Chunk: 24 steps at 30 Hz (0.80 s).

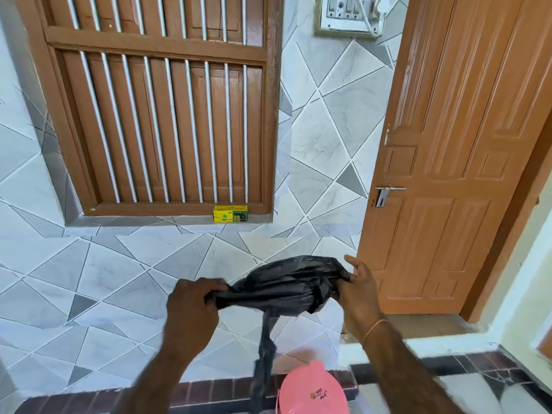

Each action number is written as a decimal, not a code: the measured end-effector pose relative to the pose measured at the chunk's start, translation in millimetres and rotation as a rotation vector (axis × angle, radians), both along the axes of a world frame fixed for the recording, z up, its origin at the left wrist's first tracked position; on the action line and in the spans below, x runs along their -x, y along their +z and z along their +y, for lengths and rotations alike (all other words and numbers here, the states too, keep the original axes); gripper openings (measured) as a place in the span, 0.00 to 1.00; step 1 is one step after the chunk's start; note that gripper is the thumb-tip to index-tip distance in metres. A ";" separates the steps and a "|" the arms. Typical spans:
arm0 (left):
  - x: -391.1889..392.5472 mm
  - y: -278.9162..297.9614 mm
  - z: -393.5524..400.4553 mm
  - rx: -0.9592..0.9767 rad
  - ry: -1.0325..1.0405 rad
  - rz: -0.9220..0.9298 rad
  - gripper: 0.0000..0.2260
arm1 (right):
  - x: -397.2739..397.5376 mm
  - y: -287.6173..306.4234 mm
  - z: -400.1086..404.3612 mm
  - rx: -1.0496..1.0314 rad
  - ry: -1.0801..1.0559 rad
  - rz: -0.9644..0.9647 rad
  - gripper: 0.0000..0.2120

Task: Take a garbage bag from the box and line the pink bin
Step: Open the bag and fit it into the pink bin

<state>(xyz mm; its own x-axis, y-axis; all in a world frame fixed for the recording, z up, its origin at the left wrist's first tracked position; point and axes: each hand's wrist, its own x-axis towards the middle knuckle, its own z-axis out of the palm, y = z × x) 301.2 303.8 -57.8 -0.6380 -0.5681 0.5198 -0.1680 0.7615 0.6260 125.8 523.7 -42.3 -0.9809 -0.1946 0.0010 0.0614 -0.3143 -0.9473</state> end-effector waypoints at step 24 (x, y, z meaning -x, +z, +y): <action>43.7 21.9 47.9 0.024 -0.117 -0.254 0.14 | 37.2 -16.6 81.0 -1.401 -0.288 0.220 0.20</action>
<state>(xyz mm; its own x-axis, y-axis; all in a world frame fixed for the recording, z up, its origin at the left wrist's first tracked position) 257.5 351.7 -35.9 -0.8105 -0.4718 0.3471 -0.2271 0.7993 0.5563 88.6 604.7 -58.9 -0.9905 0.0387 0.1319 -0.0270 0.8858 -0.4633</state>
